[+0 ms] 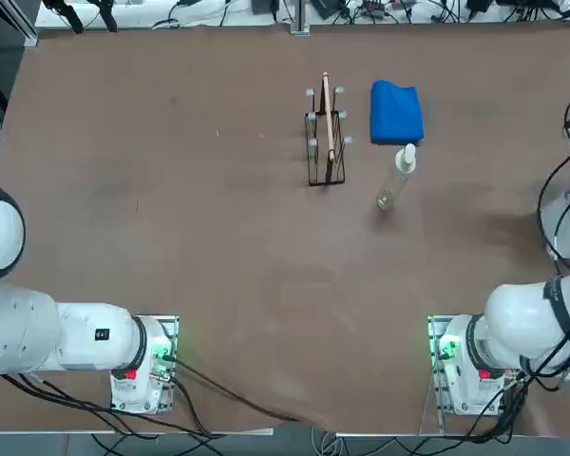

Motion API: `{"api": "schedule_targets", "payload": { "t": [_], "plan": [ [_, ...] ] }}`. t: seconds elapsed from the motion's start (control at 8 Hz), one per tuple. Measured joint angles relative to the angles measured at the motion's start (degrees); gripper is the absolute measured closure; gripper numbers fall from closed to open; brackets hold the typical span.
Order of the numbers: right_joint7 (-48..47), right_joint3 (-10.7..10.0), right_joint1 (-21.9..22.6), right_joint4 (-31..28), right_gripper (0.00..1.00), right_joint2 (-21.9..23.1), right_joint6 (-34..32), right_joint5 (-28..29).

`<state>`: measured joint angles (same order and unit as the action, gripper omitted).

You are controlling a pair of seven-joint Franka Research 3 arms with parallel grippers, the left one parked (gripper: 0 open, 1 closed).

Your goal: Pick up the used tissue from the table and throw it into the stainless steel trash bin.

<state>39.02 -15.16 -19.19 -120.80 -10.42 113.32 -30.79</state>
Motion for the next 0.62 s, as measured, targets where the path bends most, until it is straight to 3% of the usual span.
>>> {"api": "schedule_targets", "payload": {
  "t": [0.38,0.62],
  "plan": [
    [0.50,2.35,5.46,10.83,0.00,2.71,-8.21,9.08],
    [0.43,2.82,9.48,18.05,0.00,2.63,-9.40,15.42]
  ]
}}
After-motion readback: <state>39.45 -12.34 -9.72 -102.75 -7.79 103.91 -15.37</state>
